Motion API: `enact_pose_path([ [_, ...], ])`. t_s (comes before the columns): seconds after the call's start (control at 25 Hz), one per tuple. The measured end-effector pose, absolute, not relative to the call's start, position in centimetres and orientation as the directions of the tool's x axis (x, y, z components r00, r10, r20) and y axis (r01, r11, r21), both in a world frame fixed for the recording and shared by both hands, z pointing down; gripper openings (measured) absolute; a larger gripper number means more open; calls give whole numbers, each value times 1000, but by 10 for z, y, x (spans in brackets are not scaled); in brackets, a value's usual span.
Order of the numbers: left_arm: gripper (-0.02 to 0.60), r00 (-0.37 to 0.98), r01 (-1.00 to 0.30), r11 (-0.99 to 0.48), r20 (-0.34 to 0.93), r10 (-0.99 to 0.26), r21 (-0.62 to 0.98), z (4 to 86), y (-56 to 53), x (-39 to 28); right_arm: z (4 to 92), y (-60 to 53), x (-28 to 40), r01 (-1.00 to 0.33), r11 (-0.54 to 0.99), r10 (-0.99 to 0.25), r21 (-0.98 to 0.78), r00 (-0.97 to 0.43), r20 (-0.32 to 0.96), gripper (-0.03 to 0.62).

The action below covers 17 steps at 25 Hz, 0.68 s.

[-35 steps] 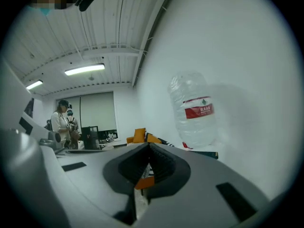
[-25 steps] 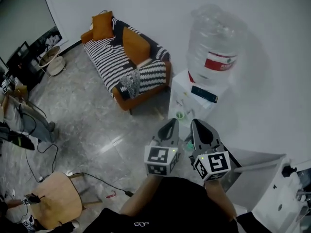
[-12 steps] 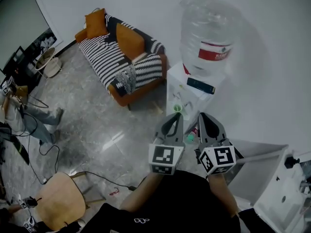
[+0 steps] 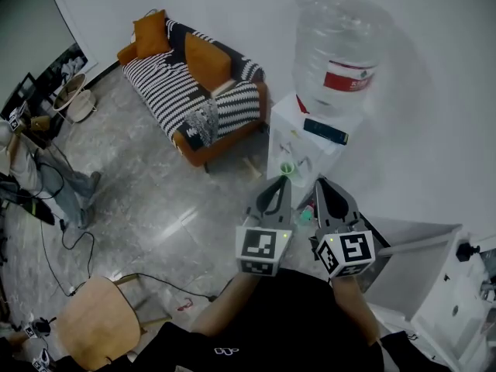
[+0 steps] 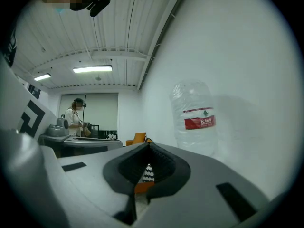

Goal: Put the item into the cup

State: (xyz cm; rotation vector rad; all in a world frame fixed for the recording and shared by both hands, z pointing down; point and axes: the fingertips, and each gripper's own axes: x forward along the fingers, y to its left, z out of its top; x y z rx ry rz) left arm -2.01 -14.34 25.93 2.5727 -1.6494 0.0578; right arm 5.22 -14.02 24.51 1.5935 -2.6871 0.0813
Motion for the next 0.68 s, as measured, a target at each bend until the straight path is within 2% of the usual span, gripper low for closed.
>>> enact_pose_path([
  [0.68,14,469,-883,-463,96,-878,78,269,-132,-28,258,-124,44,-897,441,-894,-43,-443,71,11],
])
